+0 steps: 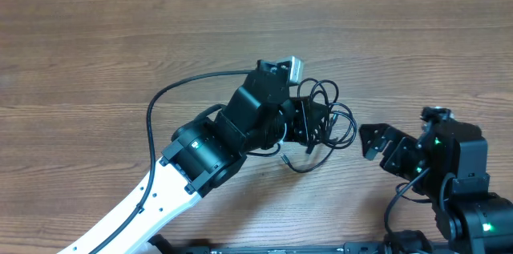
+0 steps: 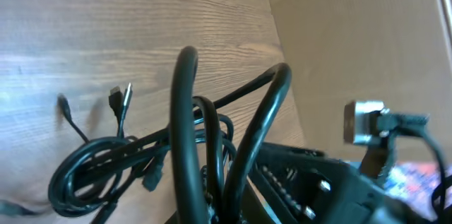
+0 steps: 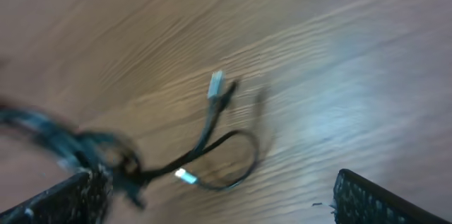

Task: Untangle cables

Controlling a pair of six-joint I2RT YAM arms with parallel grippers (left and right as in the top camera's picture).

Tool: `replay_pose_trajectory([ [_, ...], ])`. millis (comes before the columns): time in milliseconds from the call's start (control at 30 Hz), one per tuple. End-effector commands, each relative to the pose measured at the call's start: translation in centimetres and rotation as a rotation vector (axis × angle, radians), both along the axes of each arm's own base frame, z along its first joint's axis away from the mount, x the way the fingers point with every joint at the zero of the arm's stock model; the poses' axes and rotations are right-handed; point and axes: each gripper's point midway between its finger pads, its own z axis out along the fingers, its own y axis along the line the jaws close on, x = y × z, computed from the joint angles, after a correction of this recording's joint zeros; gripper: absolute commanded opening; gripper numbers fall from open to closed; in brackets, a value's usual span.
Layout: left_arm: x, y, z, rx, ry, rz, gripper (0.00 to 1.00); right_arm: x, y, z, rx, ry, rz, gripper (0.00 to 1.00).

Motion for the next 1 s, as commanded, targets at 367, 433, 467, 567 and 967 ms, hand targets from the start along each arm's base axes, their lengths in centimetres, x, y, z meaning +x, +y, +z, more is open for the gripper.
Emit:
replay_pose_trajectory([
  [367, -4.6, -2.2, 2.5, 0.007, -0.385, -0.508, 0.04, -1.1, 5.8, 3.7, 0.104, -0.186, 0.434, 1.0],
  [433, -6.2, -2.5, 2.9, -0.042, -0.385, -0.598, 0.04, -1.1, 5.7, 3.7, 0.101, -0.186, 0.43, 1.0],
  [467, -6.7, -2.5, 2.9, -0.054, -0.376, -0.621, 0.04, -1.0, 5.6, 3.6, 0.098, -0.184, 0.42, 1.0],
  [567, -8.1, -2.5, 2.6, -0.075, -0.337, -0.684, 0.04, -0.5, 4.8, 3.3, 0.094, -0.159, 0.342, 1.0],
  [967, -8.3, -1.4, -0.4, 0.053, -0.248, -0.647, 0.04, -1.7, -5.0, -1.6, -0.045, 0.123, -0.392, 1.0],
])
